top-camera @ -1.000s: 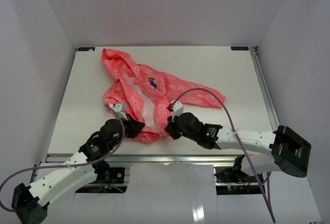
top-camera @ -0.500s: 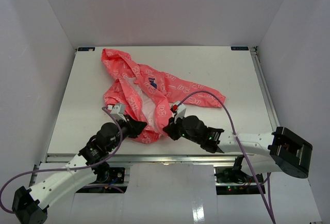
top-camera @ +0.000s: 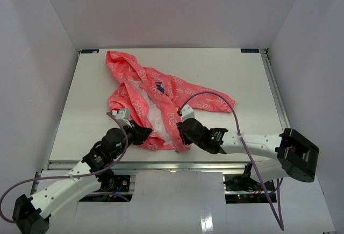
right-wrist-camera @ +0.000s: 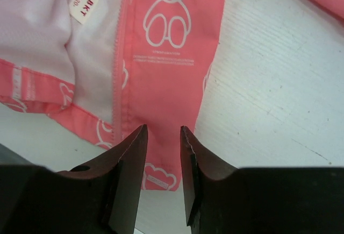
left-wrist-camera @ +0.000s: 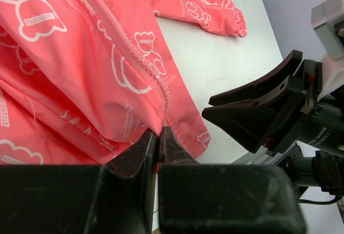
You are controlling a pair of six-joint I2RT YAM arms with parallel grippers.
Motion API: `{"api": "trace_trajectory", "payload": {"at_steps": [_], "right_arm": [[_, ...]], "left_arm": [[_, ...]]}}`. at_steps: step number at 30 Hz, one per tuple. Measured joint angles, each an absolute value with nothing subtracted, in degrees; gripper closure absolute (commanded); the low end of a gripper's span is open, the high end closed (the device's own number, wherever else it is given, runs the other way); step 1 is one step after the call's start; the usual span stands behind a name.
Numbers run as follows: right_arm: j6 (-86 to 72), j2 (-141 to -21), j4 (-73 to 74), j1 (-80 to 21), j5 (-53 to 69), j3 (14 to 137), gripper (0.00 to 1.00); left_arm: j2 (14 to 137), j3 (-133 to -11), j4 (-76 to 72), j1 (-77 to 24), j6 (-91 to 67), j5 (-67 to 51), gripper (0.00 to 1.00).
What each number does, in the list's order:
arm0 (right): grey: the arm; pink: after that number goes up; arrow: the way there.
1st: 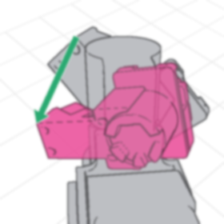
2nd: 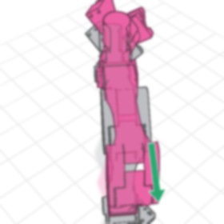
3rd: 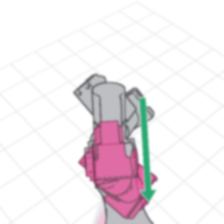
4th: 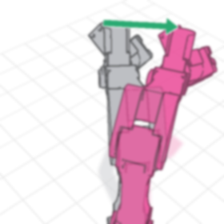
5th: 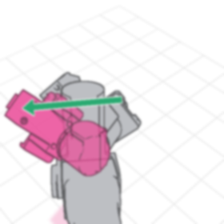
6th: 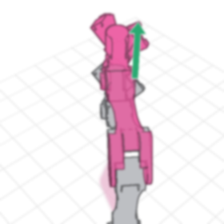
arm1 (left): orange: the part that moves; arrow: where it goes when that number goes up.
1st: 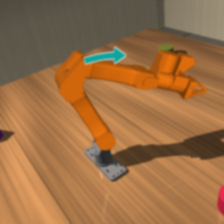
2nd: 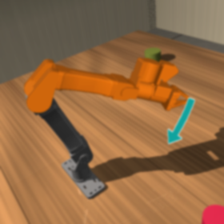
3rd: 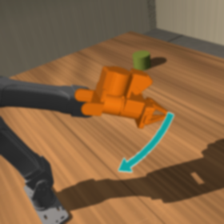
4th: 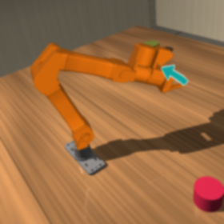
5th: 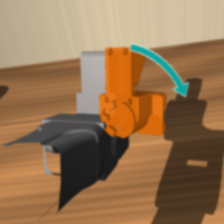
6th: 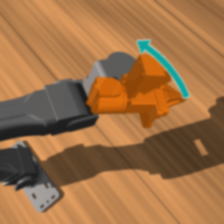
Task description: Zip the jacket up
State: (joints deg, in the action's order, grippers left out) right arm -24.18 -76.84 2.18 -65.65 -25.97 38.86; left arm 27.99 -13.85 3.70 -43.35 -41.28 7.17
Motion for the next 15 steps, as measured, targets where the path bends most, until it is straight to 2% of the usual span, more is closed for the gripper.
{"api": "trace_trajectory", "payload": {"at_steps": [5,10,13,14,15], "right_arm": [[-21.7,-82.0,2.5,-65.8,-21.7,42.7,0.5],[-21.4,-88.3,2.6,-66.2,-19.7,43.8,0.49],[-21.4,-91.3,3.1,-66.3,-20.5,45.2,0.54],[-21.5,-92.4,3.1,-66.3,-21.0,46.2,0.59],[-21.5,-93.7,2.9,-66.3,-21.4,47.5,0.68]], "left_arm": [[30.3,-13.8,3.9,-43.4,-41.8,7.8,1.0],[31.7,-13.9,3.9,-43.4,-42.1,8.7,1.0],[33.6,-13.9,3.8,-43.3,-42.7,10.3,1.0],[34.7,-13.9,3.7,-43.3,-43.0,10.6,1.0],[36.1,-14.0,3.4,-43.2,-43.4,10.9,1.0]]}}
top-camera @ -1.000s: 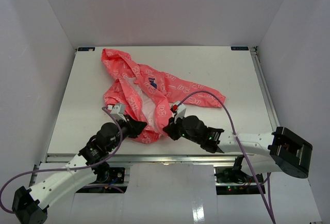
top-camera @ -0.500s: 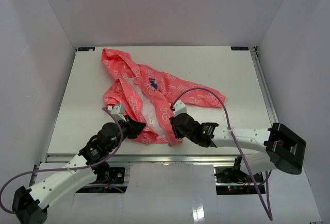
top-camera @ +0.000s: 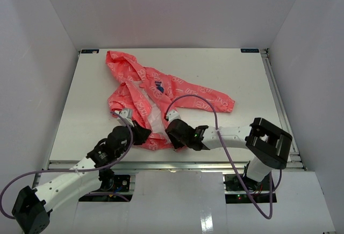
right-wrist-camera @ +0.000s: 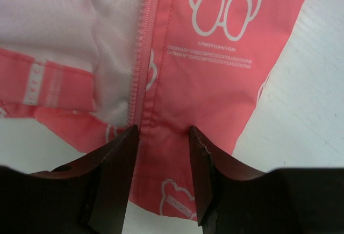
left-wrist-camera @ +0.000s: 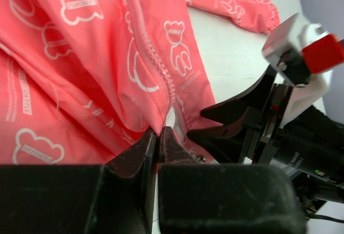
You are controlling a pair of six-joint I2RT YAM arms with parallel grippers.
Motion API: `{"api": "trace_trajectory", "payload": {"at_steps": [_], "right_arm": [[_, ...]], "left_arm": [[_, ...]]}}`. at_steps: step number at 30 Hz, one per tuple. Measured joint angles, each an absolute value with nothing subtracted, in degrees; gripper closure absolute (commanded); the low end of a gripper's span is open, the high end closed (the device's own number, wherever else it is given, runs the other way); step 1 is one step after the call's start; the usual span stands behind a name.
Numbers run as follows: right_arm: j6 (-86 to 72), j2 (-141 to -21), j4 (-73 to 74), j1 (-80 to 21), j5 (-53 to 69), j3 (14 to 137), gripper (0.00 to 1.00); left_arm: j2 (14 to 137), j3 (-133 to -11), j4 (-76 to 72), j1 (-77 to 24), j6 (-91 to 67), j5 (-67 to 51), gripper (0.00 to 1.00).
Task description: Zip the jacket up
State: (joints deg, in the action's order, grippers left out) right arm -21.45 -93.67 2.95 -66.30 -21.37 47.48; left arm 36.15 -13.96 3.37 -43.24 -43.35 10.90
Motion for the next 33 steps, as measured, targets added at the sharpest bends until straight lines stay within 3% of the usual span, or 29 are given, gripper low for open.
{"api": "trace_trajectory", "payload": {"at_steps": [2,4,12,17,23,27,33], "right_arm": [[-21.5,-95.6,2.2,-66.3,-22.3,49.2,0.84],[-21.3,-96.9,2.0,-66.1,-23.1,50.6,0.9],[-17.7,-99.4,1.7,-60.0,-22.2,56.6,0.87],[-14.6,-97.0,0.7,-57.8,-19.8,56.9,0.84],[-11.5,-95.0,-0.4,-57.9,-17.3,56.8,0.85],[-10.6,-95.0,-0.4,-57.9,-16.3,56.8,0.8],[-9.3,-95.0,-0.4,-57.9,-16.6,56.9,0.84]], "left_arm": [[38.6,-14.0,2.7,-43.1,-43.8,11.5,1.0],[41.5,-14.1,0.9,-42.2,-44.2,12.0,1.0],[59.4,-14.9,-12.7,-29.7,-44.9,10.2,1.0],[69.4,-17.9,-20.0,-27.8,-43.5,9.0,1.0],[72.3,-20.0,-24.4,-26.5,-42.1,7.5,1.0],[73.5,-21.3,-25.3,-25.9,-41.3,6.9,1.0],[73.7,-21.3,-25.9,-25.6,-40.9,5.8,1.0]]}}
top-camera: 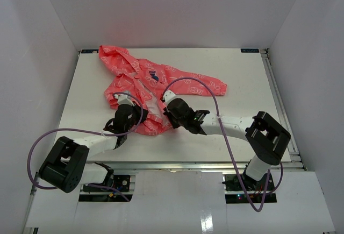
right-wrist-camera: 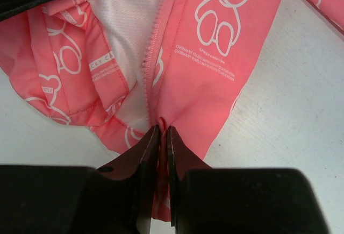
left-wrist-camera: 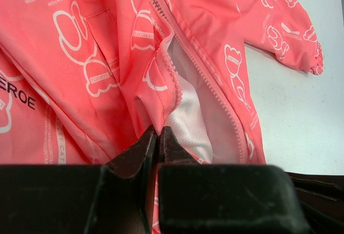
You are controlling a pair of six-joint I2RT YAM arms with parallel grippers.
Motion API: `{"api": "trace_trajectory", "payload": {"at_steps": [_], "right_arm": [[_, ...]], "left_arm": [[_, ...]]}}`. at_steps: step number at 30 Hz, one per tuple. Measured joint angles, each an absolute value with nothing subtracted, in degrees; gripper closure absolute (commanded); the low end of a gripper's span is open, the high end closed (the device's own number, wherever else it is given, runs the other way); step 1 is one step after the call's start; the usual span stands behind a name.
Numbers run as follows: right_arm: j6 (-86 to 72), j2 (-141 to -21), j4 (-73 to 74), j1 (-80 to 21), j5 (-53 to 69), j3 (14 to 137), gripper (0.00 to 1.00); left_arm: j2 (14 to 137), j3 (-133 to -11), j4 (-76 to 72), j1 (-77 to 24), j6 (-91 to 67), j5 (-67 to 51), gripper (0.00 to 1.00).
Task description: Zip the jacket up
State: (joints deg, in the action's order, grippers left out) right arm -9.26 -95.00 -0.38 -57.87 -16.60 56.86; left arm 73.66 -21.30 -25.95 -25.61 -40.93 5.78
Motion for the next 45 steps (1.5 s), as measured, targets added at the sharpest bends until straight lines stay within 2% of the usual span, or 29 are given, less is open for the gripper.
{"api": "trace_trajectory", "payload": {"at_steps": [7,10,12,15,27,35,36,38,41,45], "right_arm": [[-8.3,-95.1,-0.2,-57.8,-16.9,57.5,0.82],[-8.2,-95.4,-0.1,-57.8,-17.2,58.4,0.72],[-7.8,-96.1,0.0,-57.7,-17.4,59.4,0.86],[-7.3,-97.4,0.3,-57.6,-17.6,61.1,0.92],[-7.2,-99.0,2.6,-57.4,-18.8,61.8,0.92],[-9.5,-97.1,3.2,-56.7,-10.2,56.9,0.92],[-10.0,-96.7,3.1,-56.6,-9.5,55.4,0.91],[-11.0,-96.7,3.1,-56.6,-8.7,53.2,0.83],[-12.4,-96.7,2.7,-56.6,-8.6,51.5,0.67],[-13.8,-96.4,1.2,-56.6,-8.9,50.5,0.61]], "left_arm": [[74.3,-21.3,-26.6,-25.6,-40.9,5.1,1.0],[74.3,-21.3,-26.6,-25.6,-40.9,5.1,1.0],[74.3,-21.3,-26.7,-25.6,-40.9,5.1,1.0],[74.3,-21.3,-26.7,-25.6,-40.8,5.0,1.0],[74.4,-21.3,-26.6,-25.5,-40.4,4.7,1.0],[77.5,-21.3,-28.1,-24.4,-40.5,3.6,1.0],[77.8,-21.3,-28.2,-24.4,-40.5,3.4,1.0],[78.0,-21.3,-28.5,-24.4,-40.5,3.1,1.0],[78.2,-21.4,-28.6,-24.4,-40.4,2.7,1.0],[78.3,-21.4,-28.7,-24.4,-40.3,2.5,1.0]]}}
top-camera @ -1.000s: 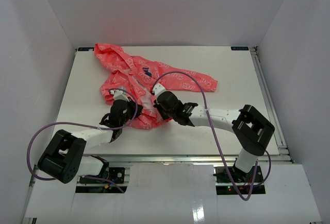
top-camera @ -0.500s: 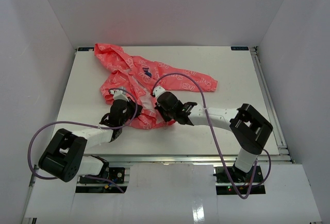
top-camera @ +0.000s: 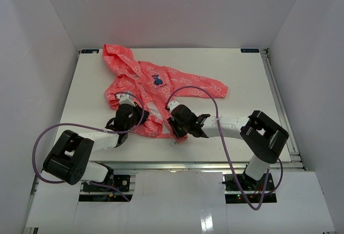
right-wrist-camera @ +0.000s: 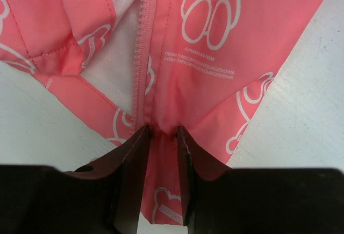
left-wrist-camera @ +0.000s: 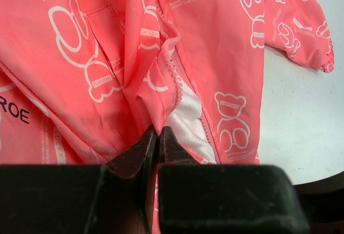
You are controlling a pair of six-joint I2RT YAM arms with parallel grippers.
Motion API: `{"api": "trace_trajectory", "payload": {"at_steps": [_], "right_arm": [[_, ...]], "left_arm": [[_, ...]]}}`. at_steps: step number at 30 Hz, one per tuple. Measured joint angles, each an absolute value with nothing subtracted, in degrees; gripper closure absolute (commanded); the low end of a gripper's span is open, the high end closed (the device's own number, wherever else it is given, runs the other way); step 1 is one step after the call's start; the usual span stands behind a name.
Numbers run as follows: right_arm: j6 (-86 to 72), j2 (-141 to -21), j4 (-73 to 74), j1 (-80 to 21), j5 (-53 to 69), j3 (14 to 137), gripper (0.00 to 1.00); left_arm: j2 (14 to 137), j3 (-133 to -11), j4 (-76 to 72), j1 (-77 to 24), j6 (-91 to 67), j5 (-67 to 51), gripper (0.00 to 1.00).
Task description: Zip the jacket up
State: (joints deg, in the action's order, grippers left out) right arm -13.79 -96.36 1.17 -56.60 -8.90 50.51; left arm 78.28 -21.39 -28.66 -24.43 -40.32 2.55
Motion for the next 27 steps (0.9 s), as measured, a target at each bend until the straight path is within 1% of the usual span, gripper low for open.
{"api": "trace_trajectory", "payload": {"at_steps": [6,11,17,27], "right_arm": [[-14.3,-94.1,4.2,-56.6,-10.6,50.1,0.61],[-13.6,-91.8,11.8,-56.8,-13.1,54.7,0.61],[-12.5,-89.8,17.3,-57.6,-12.8,57.6,0.58],[-11.4,-94.2,24.4,-59.9,-12.2,60.1,0.56]], "left_arm": [[78.6,-21.4,-28.7,-24.4,-40.2,2.5,1.0],[79.4,-21.6,-28.8,-24.4,-39.9,2.5,1.0],[79.4,-21.6,-28.8,-24.4,-39.6,2.5,1.0],[79.4,-21.6,-28.8,-24.4,-39.5,2.3,1.0]]}}
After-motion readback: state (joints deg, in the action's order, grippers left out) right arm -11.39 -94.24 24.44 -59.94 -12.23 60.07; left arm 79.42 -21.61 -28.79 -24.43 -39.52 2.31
